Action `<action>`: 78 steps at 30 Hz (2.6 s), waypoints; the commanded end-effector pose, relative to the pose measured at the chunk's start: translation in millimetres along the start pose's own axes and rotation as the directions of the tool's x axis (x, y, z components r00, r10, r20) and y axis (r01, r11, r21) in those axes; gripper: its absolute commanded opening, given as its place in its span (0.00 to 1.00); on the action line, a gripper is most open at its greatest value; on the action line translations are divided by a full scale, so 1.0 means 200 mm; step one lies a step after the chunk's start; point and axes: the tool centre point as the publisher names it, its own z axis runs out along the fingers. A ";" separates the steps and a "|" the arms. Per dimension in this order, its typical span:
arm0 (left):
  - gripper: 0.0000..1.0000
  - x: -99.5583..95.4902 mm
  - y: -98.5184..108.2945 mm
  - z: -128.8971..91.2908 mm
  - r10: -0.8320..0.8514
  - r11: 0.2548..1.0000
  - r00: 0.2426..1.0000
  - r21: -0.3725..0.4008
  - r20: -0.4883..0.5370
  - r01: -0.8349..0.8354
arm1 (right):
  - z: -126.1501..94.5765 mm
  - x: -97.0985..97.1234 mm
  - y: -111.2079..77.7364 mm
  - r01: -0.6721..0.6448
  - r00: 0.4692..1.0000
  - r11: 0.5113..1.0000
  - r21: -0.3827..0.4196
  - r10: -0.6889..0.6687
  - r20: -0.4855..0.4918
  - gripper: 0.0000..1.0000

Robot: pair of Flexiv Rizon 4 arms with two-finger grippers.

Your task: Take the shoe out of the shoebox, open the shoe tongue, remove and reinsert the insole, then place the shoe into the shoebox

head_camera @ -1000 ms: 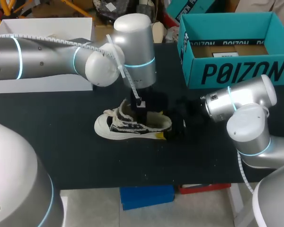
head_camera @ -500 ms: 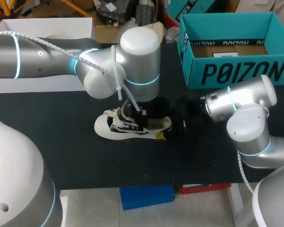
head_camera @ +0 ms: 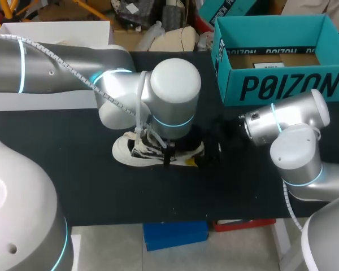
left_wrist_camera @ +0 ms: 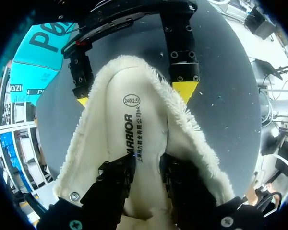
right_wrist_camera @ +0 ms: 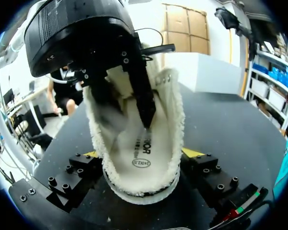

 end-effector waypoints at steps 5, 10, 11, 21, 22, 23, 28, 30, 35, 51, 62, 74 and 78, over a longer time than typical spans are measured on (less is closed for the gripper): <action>0.33 -0.05 0.08 0.24 -0.065 0.998 0.971 0.010 0.230 0.064 | 0.00 0.00 0.00 -0.002 1.000 1.000 0.001 0.002 0.001 0.00; 0.34 -0.07 0.10 0.24 -0.129 0.991 0.956 0.058 0.262 0.118 | 0.00 0.00 0.00 -0.002 1.000 1.000 0.001 0.002 0.001 0.00; 0.34 -0.08 0.10 0.24 -0.139 0.990 0.952 0.064 0.272 0.126 | 0.00 0.00 0.00 -0.002 1.000 1.000 0.001 0.002 0.001 0.00; 0.30 -0.11 0.11 0.25 -0.174 0.983 0.940 0.099 0.293 0.152 | 0.00 0.00 0.00 -0.002 1.000 1.000 0.001 0.002 0.001 0.00; 0.30 -0.11 0.11 0.25 -0.182 0.982 0.939 0.099 0.292 0.159 | 0.00 0.00 0.00 -0.002 1.000 1.000 0.001 0.002 0.001 0.00; 0.29 -0.11 0.11 0.26 -0.186 0.981 0.945 0.102 0.270 0.164 | 0.00 0.00 0.00 -0.002 1.000 1.000 0.001 0.002 0.001 0.00; 0.00 -0.10 0.09 0.27 -0.192 0.978 0.966 0.118 0.176 0.173 | 0.00 0.00 0.00 -0.002 1.000 1.000 0.001 0.002 0.001 0.00; 0.00 -0.11 0.09 0.26 -0.194 0.975 0.975 0.133 0.113 0.178 | 0.00 0.00 0.00 -0.002 1.000 1.000 0.001 0.002 0.001 0.00; 0.00 -0.13 0.07 0.19 -0.180 0.971 0.983 0.164 0.021 0.174 | 0.00 0.00 0.00 -0.002 1.000 1.000 0.001 0.002 0.001 0.00; 0.00 -0.17 0.01 -0.07 -0.123 0.959 0.992 0.254 -0.040 0.129 | 0.00 0.00 0.00 -0.002 1.000 1.000 0.001 0.002 0.001 0.00; 0.00 -0.18 0.01 -0.23 -0.122 0.946 0.992 0.300 -0.014 0.120 | 0.00 0.00 0.00 -0.002 1.000 1.000 0.001 0.002 0.001 0.00; 0.00 -0.17 -0.07 -0.26 -0.074 0.918 0.995 0.384 -0.067 0.094 | 0.00 0.00 0.00 -0.002 1.000 1.000 0.001 0.002 0.001 0.00; 0.00 -0.15 -0.11 -0.28 -0.036 0.911 0.998 0.409 -0.053 0.054 | 0.00 0.00 0.00 -0.002 1.000 1.000 0.001 0.002 0.001 0.00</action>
